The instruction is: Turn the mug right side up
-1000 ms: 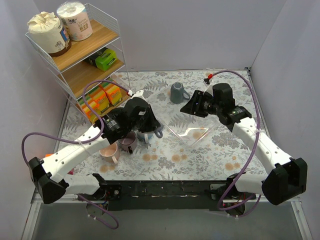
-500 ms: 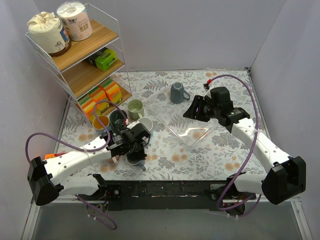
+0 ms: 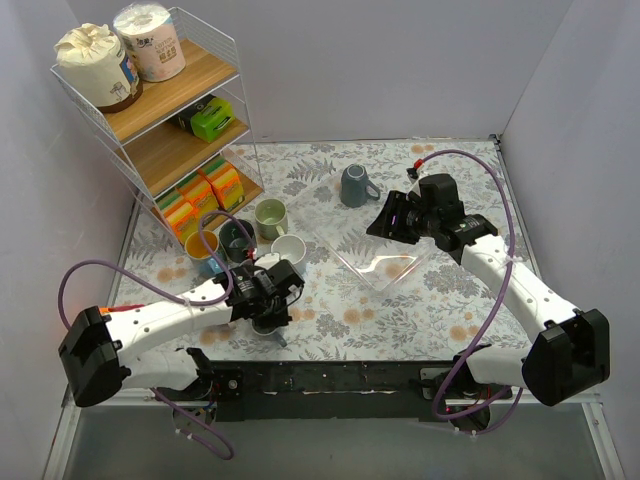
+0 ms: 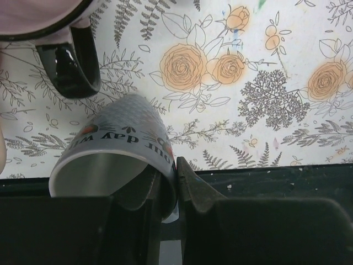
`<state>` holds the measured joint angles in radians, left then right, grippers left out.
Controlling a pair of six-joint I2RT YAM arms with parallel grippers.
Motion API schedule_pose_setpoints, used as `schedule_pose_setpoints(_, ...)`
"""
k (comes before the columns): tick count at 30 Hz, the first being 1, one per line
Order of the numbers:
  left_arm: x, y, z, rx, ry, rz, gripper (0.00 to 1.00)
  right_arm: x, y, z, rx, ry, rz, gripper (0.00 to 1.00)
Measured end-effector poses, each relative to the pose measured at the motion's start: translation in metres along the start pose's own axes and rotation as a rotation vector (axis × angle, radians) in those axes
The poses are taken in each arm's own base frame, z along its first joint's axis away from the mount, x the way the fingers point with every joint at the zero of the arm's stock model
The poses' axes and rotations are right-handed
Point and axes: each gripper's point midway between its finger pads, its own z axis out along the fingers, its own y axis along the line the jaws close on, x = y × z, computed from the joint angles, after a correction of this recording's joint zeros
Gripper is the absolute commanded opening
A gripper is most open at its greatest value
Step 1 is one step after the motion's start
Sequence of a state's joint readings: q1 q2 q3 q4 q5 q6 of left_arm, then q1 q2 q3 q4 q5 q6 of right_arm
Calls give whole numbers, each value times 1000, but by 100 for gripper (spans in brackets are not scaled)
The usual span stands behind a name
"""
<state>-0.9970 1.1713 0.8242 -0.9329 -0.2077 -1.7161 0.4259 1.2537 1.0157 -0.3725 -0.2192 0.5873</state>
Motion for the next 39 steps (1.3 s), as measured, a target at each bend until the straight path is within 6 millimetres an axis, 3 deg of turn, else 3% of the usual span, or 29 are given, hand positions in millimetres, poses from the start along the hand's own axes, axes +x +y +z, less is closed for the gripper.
schedule_pose_setpoints(3, -3, -1, 6, -13, -12, 10, 2, 0, -1, 0, 6, -3, 1, 58)
schedule_pose_setpoints(7, -4, -3, 12, -18, -14, 17, 12, 4, -5, 2, 18, 6, 5, 62)
schedule_pose_setpoints(14, -1, 0, 17, -49, -3, 33, 48, 7, -13, 3, 49, 13, -8, 66)
schedule_pose_setpoints(15, 0, 1, 17, -56, 0, 35, 56, 7, -15, 4, 52, 17, -16, 66)
schedule_pose_setpoints(20, -6, -5, 9, -48, -13, 29, 78, 12, -31, 21, 98, 49, -68, 66)
schedule_pose_setpoints(24, -21, -23, -9, 2, -46, 13, 89, 15, -47, 38, 135, 76, -121, 66)
schedule_pose_setpoints(27, -33, -37, -29, 49, -76, -3, 97, 7, -53, 46, 138, 67, -196, 66)
schedule_pose_setpoints(35, -68, -71, -90, 212, -175, -22, 98, -66, -33, 81, 24, -21, -528, 60)
schedule_pose_setpoints(39, -104, -102, -139, 366, -297, -26, 98, -86, -39, 112, -16, -4, -643, 57)
